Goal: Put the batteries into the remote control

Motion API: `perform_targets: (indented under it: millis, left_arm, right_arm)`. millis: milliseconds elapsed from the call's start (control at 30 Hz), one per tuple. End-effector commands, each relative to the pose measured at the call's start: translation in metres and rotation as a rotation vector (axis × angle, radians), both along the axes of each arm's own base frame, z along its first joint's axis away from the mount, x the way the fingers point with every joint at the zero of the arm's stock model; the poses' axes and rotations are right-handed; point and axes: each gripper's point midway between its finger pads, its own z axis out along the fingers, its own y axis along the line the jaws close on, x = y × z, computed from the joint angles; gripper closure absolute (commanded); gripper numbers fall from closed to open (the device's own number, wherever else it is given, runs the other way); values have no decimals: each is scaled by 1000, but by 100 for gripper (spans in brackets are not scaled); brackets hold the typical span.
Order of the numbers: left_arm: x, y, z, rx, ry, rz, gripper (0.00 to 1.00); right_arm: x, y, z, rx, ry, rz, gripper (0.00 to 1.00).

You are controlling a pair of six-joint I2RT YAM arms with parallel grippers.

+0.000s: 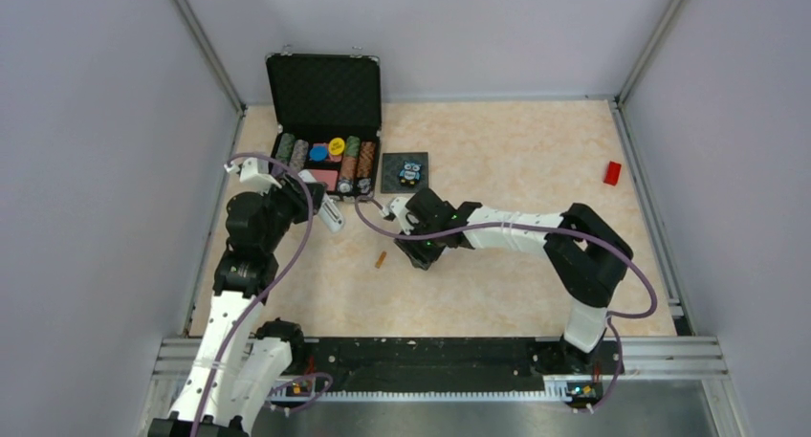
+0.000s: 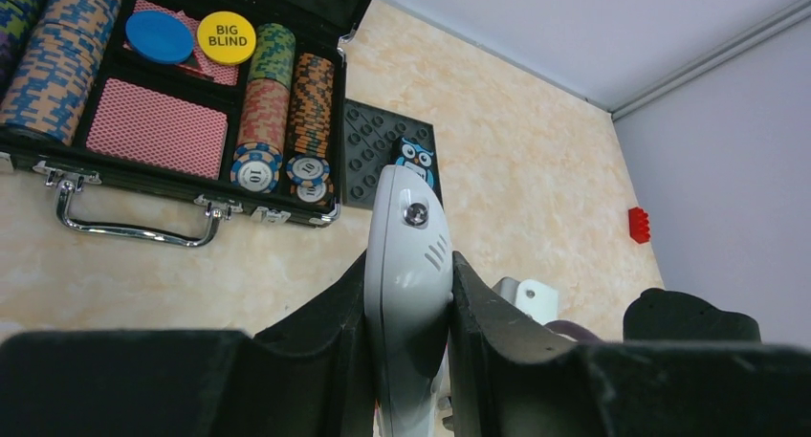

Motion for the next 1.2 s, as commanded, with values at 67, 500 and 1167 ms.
perform_targets:
  millis: [67, 500, 1167]
  left_arm:
    - [3, 6, 17, -9, -51, 39, 100]
    - [6, 4, 17, -12, -55, 28, 100]
    - [-17, -68, 51, -159, -154, -436, 100]
  right_arm:
    - [6, 6, -4, -42, -31, 35, 53]
    - [10, -11, -22, -181, -59, 51, 78]
    - [15, 16, 205, 577, -222, -318, 92]
